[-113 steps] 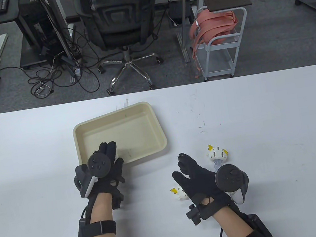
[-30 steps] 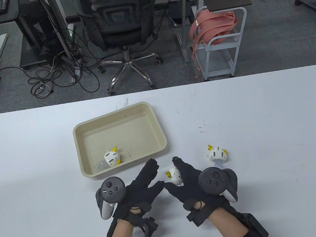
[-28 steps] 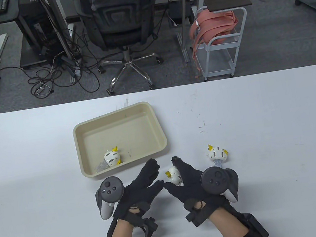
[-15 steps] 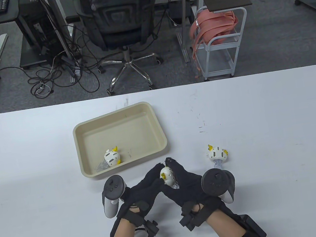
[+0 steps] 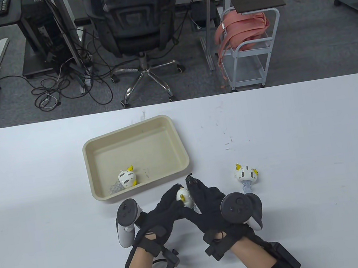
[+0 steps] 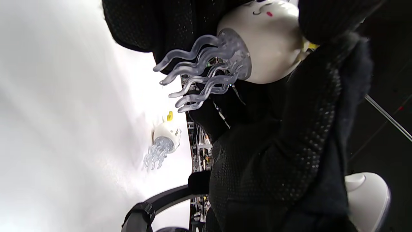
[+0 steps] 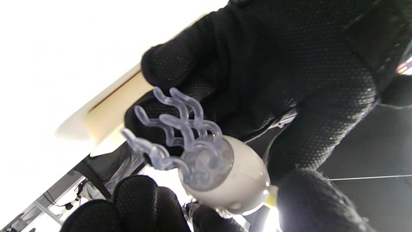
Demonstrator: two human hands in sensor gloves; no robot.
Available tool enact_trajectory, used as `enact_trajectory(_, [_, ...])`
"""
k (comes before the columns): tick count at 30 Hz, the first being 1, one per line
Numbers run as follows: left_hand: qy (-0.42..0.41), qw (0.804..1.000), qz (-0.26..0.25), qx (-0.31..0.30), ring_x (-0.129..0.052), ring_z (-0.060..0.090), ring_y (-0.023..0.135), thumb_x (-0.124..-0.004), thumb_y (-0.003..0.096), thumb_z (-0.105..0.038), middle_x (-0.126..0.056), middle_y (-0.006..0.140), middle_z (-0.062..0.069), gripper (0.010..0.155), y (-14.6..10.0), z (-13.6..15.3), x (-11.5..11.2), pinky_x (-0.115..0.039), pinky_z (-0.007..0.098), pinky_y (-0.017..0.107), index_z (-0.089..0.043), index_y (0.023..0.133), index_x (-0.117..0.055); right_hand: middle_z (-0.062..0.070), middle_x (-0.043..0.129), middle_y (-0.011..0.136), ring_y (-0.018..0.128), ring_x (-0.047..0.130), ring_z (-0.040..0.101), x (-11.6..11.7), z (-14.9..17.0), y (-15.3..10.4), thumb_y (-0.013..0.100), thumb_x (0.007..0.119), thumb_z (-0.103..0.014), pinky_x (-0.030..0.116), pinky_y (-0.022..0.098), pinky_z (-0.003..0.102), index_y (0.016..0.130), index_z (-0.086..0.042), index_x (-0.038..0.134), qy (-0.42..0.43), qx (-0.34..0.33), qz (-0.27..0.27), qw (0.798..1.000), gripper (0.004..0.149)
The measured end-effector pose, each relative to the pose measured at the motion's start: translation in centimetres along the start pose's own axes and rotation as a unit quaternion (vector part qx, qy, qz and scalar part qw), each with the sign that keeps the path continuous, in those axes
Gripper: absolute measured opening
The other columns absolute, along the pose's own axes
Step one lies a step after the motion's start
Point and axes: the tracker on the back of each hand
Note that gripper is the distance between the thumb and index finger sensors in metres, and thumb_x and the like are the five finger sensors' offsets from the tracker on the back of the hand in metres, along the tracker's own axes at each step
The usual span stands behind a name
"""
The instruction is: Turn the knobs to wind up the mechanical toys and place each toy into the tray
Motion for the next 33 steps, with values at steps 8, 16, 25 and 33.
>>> enact_trajectory(8, [-0.002,1.000,-0.024,-0.002,-0.090,0.029,0.088,-0.076,0.0524,-0.060,-0.074,0.105,0.009,0.080,-0.3,-0.2,0.7,-0.070,0.049,0.070,-0.022,0.114,-0.041,0.031,0.084,0.090,0.064,0.088,0.042,-0.8,-0.3,-0.3,0.051,0.076,-0.038,0.072,0.046,0.057,0.101,0.003,0.070,0.023,-0.021,0.066,0.997,0.065])
enact_trajectory(16, [0.062,0.998,-0.022,-0.011,-0.091,0.029,0.086,-0.087,0.0477,-0.051,-0.076,0.104,0.009,0.074,-0.2,-1.1,0.8,-0.070,0.049,0.069,-0.029,0.111,-0.055,0.026,0.096,0.075,0.053,0.098,0.036,-1.4,0.9,-0.1,0.051,0.077,-0.030,0.078,0.042,0.055,0.089,0.005,0.083,0.053,0.010,0.085,0.995,0.052])
enact_trajectory(25, [0.106,0.993,-0.039,-0.019,-0.091,0.025,0.088,-0.090,0.0460,-0.051,-0.077,0.106,0.004,0.074,-0.3,-1.5,0.7,-0.072,0.048,0.069,-0.030,0.109,-0.057,0.024,0.102,0.062,0.042,0.101,0.030,-1.4,1.4,0.0,0.050,0.080,-0.026,0.081,0.036,0.052,0.081,0.008,0.086,0.062,0.028,0.079,0.995,0.047])
enact_trajectory(33, [0.107,0.992,-0.058,-0.018,-0.098,0.025,0.077,-0.086,0.0481,-0.052,-0.085,0.098,0.010,0.074,-0.5,-1.4,1.0,-0.077,0.046,0.064,-0.028,0.111,-0.055,0.023,0.099,0.067,0.046,0.099,0.031,-1.4,1.6,-0.1,0.049,0.082,-0.024,0.079,0.038,0.052,0.084,0.005,0.084,0.061,0.024,0.084,0.994,0.045])
Point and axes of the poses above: the tracker on the back of each hand, its own z axis roughly to the little-finger side, its own y axis roughly from the wrist to the fingertips, x = y × z
